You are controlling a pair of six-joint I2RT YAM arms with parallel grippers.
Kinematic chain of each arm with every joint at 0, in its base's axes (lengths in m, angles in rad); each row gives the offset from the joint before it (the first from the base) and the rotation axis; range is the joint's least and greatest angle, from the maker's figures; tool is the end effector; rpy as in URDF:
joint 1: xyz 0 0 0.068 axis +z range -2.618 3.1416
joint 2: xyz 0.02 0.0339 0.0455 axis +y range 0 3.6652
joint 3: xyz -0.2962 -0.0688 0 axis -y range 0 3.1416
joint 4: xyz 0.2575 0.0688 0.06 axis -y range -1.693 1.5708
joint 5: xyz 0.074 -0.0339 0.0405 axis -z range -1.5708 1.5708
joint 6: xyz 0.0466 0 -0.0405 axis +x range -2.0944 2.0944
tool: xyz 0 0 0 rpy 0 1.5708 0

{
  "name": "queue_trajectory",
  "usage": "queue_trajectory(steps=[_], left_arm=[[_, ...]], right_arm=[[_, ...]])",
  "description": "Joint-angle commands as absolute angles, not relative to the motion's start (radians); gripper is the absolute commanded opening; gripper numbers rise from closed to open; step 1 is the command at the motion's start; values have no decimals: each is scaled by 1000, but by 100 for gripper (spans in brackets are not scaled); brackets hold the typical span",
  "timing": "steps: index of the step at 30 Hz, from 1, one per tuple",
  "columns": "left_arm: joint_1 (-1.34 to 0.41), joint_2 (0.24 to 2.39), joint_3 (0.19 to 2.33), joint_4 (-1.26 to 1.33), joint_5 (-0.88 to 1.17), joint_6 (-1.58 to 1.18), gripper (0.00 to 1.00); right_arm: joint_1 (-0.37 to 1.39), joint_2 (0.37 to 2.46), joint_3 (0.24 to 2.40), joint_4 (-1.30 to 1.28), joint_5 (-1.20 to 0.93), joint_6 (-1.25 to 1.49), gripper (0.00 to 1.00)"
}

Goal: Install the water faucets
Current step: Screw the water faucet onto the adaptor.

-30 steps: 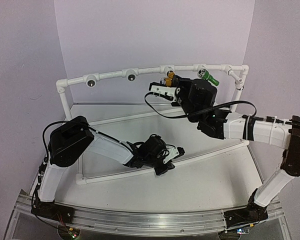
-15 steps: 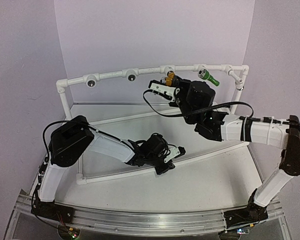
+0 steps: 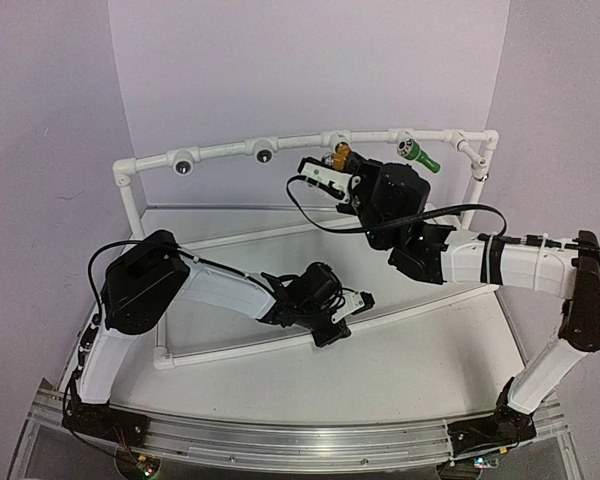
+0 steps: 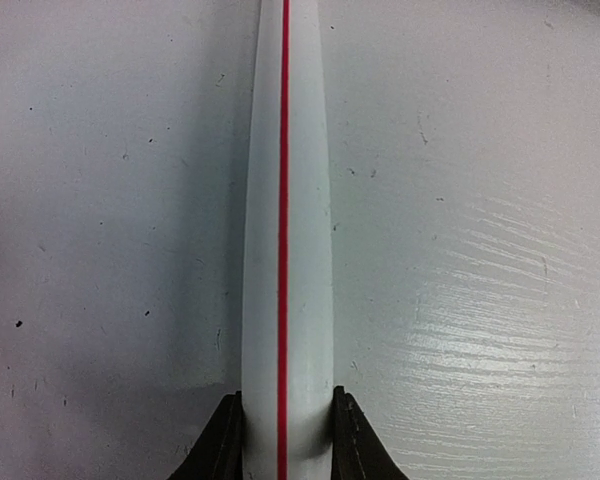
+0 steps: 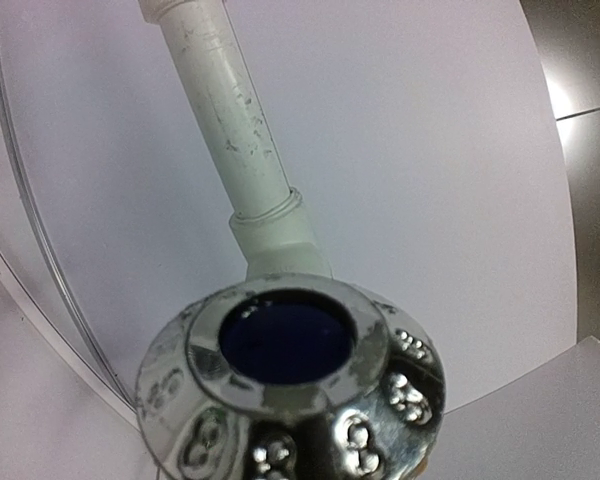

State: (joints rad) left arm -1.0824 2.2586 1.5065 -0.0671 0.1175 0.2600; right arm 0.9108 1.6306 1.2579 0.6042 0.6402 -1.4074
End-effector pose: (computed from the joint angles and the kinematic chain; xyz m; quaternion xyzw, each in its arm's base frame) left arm 0.2388 -0.4611 0.1224 0.5944 0.7138 -0.1965 0.3140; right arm 0.2720 0.3051 0.3968 -0.4412 0.4619 -0.3722 0.6734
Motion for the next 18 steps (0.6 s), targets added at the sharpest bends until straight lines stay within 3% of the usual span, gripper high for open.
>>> queue_trajectory(steps=[1, 18], left_arm=[[-1106, 2342, 1482, -311, 216, 290, 0], [-1106, 2348, 1492, -316, 250, 285, 0]], right_arm=[[903, 1650, 1326, 660, 700, -1333, 0], [881, 1633, 1308, 637, 716, -1167, 0]])
